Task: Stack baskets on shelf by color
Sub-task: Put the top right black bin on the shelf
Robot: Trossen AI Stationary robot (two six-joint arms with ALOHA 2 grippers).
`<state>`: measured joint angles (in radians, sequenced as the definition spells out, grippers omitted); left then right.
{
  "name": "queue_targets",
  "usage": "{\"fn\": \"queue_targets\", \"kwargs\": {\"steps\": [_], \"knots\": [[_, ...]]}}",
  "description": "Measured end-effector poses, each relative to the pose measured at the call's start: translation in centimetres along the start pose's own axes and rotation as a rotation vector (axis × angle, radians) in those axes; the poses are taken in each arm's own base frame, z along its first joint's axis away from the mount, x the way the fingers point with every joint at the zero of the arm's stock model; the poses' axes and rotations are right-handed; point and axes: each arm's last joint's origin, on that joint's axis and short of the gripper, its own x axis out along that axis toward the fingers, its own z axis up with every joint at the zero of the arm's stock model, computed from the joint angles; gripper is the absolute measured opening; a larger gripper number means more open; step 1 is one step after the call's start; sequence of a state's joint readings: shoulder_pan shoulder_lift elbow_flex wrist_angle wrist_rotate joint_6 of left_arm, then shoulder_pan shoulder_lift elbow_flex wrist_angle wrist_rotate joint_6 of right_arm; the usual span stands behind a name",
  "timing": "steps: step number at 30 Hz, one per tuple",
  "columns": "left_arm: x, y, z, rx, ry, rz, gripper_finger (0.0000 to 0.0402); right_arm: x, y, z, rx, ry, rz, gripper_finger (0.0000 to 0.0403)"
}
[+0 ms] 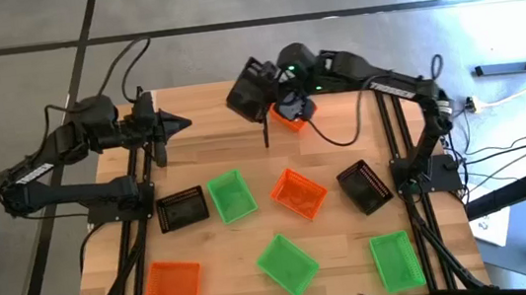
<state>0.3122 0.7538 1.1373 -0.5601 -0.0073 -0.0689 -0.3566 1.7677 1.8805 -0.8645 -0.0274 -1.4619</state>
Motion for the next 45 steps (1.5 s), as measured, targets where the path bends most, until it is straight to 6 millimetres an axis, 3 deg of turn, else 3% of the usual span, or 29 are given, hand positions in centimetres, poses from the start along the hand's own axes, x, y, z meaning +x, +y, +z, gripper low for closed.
{"fn": "queue_targets", "kwargs": {"steps": [8,14,30,38,45], "knots": [[-0.8,0.0,1.0,0.023,0.009,0.019,0.0,5.9,0.1,-0.7,-0.212,0.008,0.01,0.0],[-0.8,0.1,0.6,0.025,0.047,0.065,0.0,8.7,0.8,-2.3,-0.214,0.03,0.071,0.0],[-0.5,0.2,0.5,0.02,0.062,0.066,0.0,11.7,1.8,-3.4,-0.342,0.149,0.133,0.0003],[-0.5,0.2,0.5,0.02,0.062,0.066,0.0,12.0,1.8,-3.7,-0.335,0.141,0.134,0.0035],[-0.5,0.1,0.5,0.019,0.062,0.066,0.0,12.0,0.8,-3.7,-0.335,0.151,0.035,0.007]]}}
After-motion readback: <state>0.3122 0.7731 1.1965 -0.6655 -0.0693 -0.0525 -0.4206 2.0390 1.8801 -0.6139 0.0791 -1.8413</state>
